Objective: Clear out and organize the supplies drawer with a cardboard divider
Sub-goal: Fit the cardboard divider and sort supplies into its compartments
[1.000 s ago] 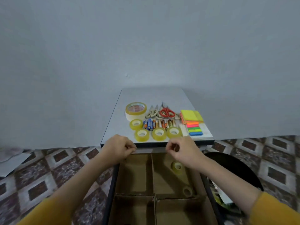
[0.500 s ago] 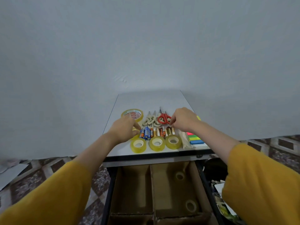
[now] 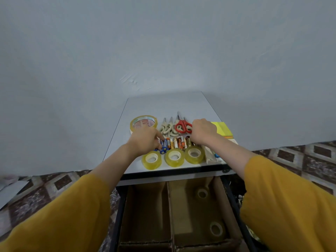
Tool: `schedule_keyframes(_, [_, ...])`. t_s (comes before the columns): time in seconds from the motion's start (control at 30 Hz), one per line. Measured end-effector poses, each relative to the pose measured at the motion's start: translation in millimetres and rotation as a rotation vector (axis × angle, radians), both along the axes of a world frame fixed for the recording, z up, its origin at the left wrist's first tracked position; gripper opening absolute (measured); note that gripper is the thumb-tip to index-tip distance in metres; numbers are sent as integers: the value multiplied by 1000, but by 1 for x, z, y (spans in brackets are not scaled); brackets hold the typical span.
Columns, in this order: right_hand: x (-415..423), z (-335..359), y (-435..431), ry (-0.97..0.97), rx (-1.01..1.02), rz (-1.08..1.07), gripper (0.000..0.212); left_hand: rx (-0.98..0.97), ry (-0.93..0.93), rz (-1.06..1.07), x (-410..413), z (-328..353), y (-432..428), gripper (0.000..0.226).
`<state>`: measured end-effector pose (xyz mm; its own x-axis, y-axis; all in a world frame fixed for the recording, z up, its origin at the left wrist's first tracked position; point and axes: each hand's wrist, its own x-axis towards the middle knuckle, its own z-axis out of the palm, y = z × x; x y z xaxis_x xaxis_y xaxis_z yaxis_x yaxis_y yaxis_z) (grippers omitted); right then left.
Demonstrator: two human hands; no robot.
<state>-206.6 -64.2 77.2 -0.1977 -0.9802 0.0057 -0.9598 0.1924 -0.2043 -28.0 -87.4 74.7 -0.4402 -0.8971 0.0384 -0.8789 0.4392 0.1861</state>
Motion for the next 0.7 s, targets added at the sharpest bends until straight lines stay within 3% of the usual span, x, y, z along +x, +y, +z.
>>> schedule_keyframes(0.27, [0,1,-1,-53,-18,-50,9,0,37,-39,-5,0,-5,29])
schedule_keyframes(0.37, [-3,2,0,-69,-45,-59,37,24,24,-51,-4,1,-8,28])
schedule_keyframes(0.53, [-5,0,0,-148,-93,-87,35,32,20,-36,1,12,-14,31])
schedule_keyframes(0.7, [-10,-5,0,-197,-109,-74,38,129,-173,-48,0,16,-19,60])
